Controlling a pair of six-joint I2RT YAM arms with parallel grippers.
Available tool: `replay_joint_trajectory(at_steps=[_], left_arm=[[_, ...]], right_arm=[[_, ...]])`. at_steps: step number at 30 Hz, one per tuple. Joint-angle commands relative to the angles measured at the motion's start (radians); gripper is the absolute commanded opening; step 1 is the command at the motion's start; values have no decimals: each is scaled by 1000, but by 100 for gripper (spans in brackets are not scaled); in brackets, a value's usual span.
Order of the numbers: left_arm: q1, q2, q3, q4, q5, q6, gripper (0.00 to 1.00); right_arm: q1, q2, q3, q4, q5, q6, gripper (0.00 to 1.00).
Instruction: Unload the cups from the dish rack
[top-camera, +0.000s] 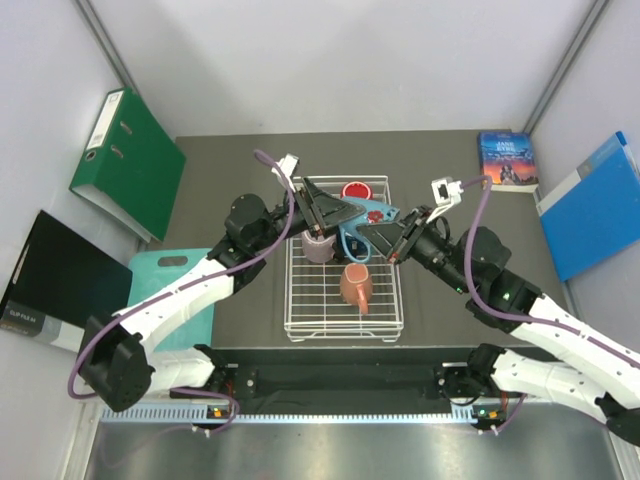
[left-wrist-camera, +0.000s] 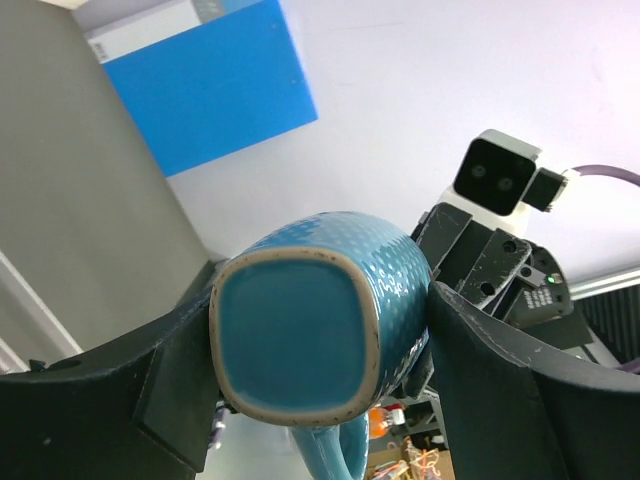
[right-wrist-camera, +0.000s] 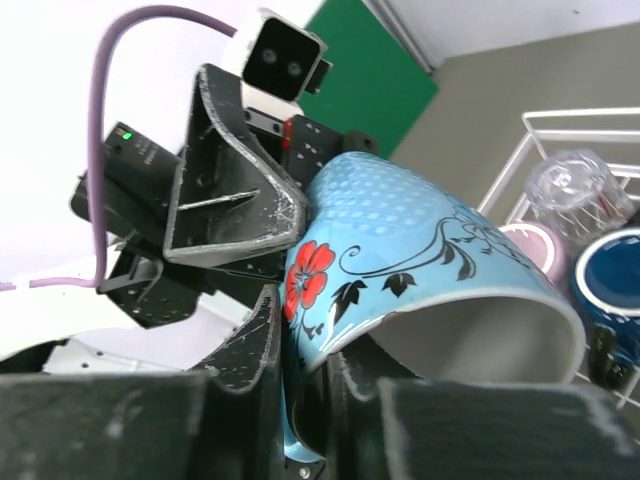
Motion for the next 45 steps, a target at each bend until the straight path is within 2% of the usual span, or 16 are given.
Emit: replay_joint_trajectory(at_steps=[1,3,4,6,7,8,16,20,23,25,26,27,30,32,35,45], left_arm=[[-12,-23,36,47,20,70,1],[-10,-23,47,2,12,108,18],[-10,-23,59,-10,9,121,41],[-7,-24,68,-33,-15,144,67],[-3,-23,86,-51,-22,151,92],[2,-16,97,-71,-31,156,98],[63,-4,139,-276,-172,165,99],[83,-30,172,-504,-376,200,99],[83,-24,211,-678,-482,237,99],[85,-1,273,-781,-503,245,99],[82,29,298,-883,-532,254,99],[83,45,322,-932,-540,266,99],[80,79,378,-1064,-592,302,99],[82,73,375,-1085,-627,323,99],[80,65,373,-1122,-649,372,99],[82,8,285,-1194,-730,437,99]], right_arm=[[-16,8,28,2,46,-58,0],[-16,-2,28,-18,65,-61,0],[-18,-15,29,-21,74,-64,0],[-18,-30,41,-73,103,-76,0],[-18,-45,48,-88,114,-84,0],[-18,-51,63,-106,135,-87,0],[-20,-114,156,-335,334,-127,0],[-32,-16,367,-708,741,-114,0],[-145,89,460,-814,865,-166,0],[-309,158,495,-821,763,-197,0],[-493,181,502,-818,593,-209,0],[-559,204,503,-818,536,-203,0],[-622,318,514,-823,544,-170,0],[-750,413,523,-818,380,-127,0],[-834,546,561,-786,315,-123,0],[-998,857,732,-776,303,-93,0]])
